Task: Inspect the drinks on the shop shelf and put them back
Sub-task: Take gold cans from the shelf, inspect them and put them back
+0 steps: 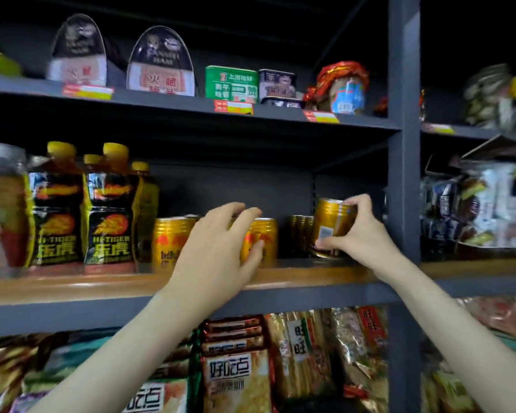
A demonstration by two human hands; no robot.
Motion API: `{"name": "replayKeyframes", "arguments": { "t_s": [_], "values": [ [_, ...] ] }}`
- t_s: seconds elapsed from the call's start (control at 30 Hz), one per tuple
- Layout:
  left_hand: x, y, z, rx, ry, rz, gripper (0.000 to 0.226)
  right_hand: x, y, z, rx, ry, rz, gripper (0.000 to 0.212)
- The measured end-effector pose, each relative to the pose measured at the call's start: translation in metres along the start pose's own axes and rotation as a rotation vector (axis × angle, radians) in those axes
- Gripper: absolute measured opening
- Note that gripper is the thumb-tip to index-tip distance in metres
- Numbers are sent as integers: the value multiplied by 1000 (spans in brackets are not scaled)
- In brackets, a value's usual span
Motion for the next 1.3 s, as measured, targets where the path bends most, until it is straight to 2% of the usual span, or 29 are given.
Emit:
{"name": "replayKeyframes", "arguments": {
  "t_s": [0.2, 0.33, 0.47, 0.57, 0.77, 0.83, 0.9, 0.97, 1.1, 1.3],
  "values": [
    [-1, 9, 27, 84, 143, 35, 52, -14, 15, 11, 224, -227, 65, 76],
    [0, 10, 29, 82, 165, 34, 54, -21, 21, 11, 371, -221, 116, 71],
    [1, 8, 32, 75, 161, 29, 54, -27, 25, 9, 427, -163, 150, 58],
    [1, 7, 35, 63, 173, 24, 53, -29, 23, 11, 411, -151, 139, 61],
    [-2, 6, 36, 54, 198, 16, 53, -23, 22, 16, 192, -334, 83, 78],
    [-2, 5, 36, 44, 202, 12, 54, -23, 24, 19, 251, -330, 90, 80],
    [-2, 5, 36, 43, 203, 12, 54, -22, 24, 18, 378, -261, 98, 74],
    [-2, 5, 36, 41, 203, 16, 54, -23, 25, 12, 435, -238, 80, 67],
    [-3, 5, 37, 35, 214, 17, 54, -26, 26, 8, 361, -218, 54, 70],
    [-2, 5, 37, 39, 218, 17, 54, -21, 24, 9, 214, -328, 8, 71]
  ]
}}
Point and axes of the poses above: each hand's wrist, its own y-axis towards the middle knuckle, its own z-axis out of the palm, x = y × z, the point moved 5 cm from there along y, towards the middle knuckle, and after that the axes turned 3 degrees about x, right-handed, at the moved point
